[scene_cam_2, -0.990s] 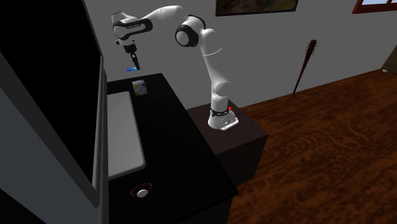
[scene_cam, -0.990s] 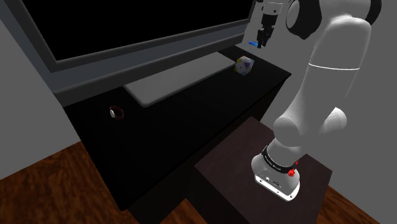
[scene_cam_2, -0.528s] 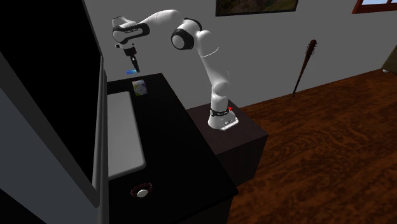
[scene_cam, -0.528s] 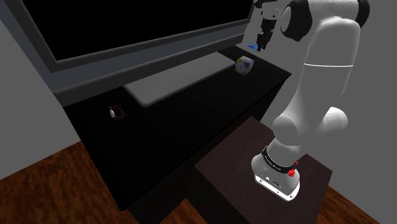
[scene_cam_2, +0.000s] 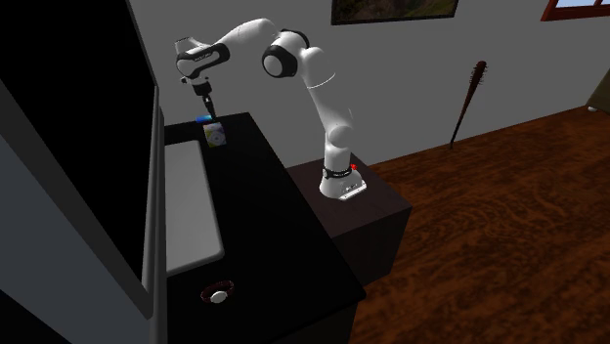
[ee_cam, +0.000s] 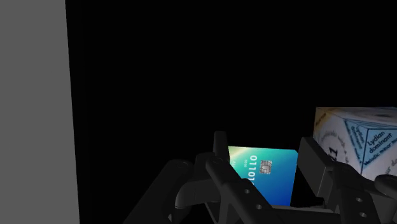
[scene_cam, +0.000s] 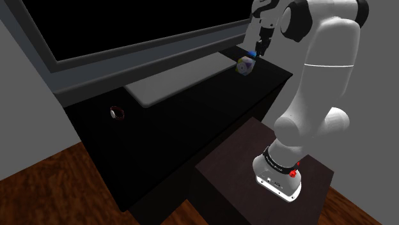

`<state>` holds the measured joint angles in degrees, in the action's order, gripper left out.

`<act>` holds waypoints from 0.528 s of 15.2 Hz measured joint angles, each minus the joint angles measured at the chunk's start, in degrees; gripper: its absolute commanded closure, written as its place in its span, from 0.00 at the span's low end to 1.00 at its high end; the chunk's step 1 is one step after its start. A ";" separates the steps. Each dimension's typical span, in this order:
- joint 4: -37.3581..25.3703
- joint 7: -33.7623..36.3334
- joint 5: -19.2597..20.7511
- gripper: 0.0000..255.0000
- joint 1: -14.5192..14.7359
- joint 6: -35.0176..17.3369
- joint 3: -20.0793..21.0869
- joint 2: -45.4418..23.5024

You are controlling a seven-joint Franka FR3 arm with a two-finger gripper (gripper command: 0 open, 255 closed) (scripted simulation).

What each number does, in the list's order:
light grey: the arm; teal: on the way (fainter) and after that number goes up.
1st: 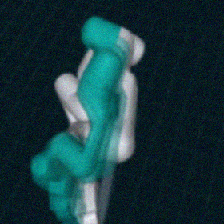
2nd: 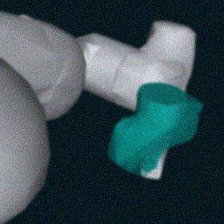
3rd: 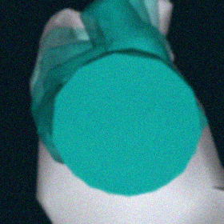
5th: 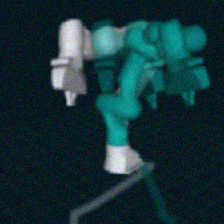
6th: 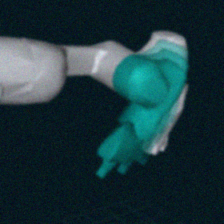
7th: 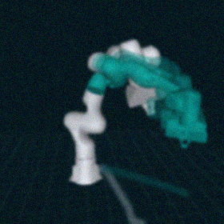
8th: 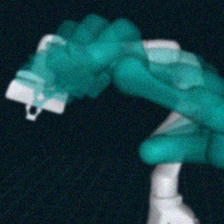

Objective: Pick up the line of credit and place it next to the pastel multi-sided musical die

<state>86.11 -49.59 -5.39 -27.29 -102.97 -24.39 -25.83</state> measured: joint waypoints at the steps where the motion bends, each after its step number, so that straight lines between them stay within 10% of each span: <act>1: 0.48 -0.02 -0.09 1.00 -0.02 -0.68 0.04 -0.21; 8: 4.03 0.01 -0.65 1.00 0.11 -5.41 0.41 -1.50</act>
<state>90.14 -49.59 -6.04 -27.19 -108.38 -23.98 -27.33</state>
